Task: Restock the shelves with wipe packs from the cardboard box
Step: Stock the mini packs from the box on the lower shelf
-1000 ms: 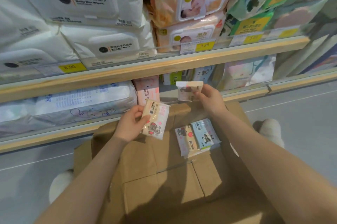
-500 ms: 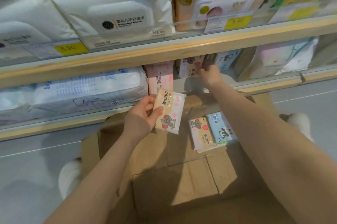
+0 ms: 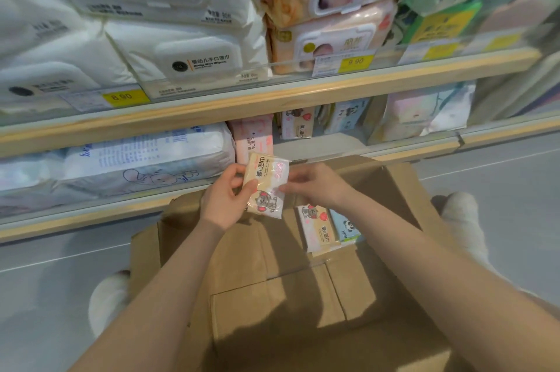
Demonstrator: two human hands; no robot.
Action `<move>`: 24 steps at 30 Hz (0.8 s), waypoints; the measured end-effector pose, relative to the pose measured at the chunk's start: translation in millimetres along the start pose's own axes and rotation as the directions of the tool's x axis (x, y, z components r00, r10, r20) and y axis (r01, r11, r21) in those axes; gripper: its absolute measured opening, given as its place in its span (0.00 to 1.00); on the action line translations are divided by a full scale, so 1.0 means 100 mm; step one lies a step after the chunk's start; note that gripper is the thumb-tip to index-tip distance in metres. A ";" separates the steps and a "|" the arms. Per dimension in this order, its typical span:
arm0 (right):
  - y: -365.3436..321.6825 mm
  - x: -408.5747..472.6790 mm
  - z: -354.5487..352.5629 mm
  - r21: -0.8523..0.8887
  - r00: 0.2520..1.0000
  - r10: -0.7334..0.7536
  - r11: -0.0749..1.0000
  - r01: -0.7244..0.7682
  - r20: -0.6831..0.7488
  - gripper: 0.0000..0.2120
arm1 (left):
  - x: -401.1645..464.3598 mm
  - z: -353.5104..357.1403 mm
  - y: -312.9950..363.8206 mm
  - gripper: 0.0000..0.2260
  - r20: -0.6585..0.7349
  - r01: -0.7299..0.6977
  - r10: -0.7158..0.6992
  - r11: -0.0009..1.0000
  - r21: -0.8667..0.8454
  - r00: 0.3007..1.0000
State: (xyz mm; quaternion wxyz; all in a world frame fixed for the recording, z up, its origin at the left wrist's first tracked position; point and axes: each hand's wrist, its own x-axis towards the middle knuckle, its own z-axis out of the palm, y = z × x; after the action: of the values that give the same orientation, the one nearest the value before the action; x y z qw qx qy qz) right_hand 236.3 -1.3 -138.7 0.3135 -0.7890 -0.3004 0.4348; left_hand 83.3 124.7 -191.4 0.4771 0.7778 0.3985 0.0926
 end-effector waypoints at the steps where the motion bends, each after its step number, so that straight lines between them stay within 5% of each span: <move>1: -0.01 0.02 0.06 0.014 0.999 0.029 1.000 -0.028 -0.044 0.10 | -0.01 0.00 0.01 0.06 0.002 -0.004 0.004 1.000 -0.010 1.000; 6: -0.06 0.02 0.09 0.229 0.973 0.061 0.973 -0.009 -0.223 0.05 | -0.03 0.00 0.03 0.17 0.000 -0.016 0.016 0.999 0.039 1.000; 12: -0.05 0.11 -0.42 0.240 0.894 -0.049 0.955 0.171 -0.445 0.05 | -0.12 0.01 -0.08 0.24 0.128 -0.292 0.265 0.797 0.528 0.956; 24: 0.26 1.09 -0.40 0.261 0.852 0.132 0.965 0.005 -0.507 0.12 | -0.08 0.09 -0.28 0.12 0.012 -0.429 0.482 0.768 0.476 0.876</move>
State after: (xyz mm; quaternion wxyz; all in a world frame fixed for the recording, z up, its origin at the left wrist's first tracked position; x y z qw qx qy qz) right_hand 324.6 54.5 -196.0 0.4660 -0.8402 -0.1201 0.2500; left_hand 68.2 119.0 -217.1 0.2171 0.9357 0.2340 0.1505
